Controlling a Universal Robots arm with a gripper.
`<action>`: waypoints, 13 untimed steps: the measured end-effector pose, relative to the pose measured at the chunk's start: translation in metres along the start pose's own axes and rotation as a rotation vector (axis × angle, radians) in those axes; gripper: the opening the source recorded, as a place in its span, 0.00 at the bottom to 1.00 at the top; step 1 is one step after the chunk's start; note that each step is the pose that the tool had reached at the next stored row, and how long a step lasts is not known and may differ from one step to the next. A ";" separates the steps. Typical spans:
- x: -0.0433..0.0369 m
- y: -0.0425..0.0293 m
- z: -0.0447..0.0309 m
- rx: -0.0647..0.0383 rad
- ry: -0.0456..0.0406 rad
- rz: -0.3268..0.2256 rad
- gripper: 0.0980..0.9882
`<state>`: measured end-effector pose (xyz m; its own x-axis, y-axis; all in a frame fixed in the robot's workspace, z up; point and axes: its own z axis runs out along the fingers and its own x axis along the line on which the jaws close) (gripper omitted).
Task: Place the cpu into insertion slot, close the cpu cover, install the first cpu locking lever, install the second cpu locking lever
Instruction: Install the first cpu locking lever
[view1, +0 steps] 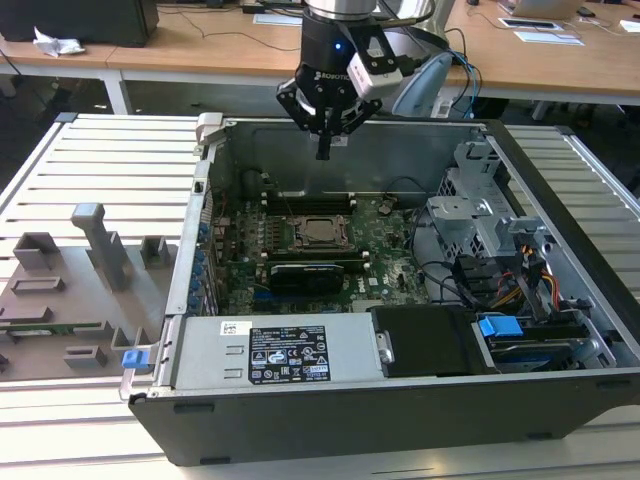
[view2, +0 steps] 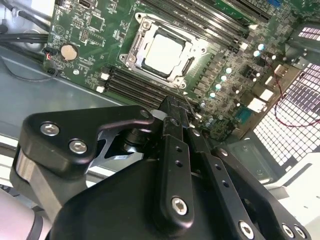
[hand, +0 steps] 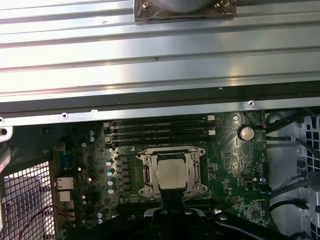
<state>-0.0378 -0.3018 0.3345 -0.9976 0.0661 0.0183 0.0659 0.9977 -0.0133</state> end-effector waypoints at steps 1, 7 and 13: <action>0.0001 0.0000 0.0000 0.000 0.0000 0.000 0.01; 0.0105 -0.0007 0.0002 0.000 0.0000 0.000 0.01; 0.0166 -0.0011 0.0003 0.000 0.0001 0.000 0.01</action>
<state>-0.0544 -0.3018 0.3346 -0.9976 0.0660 0.0184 0.0658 0.9977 -0.0132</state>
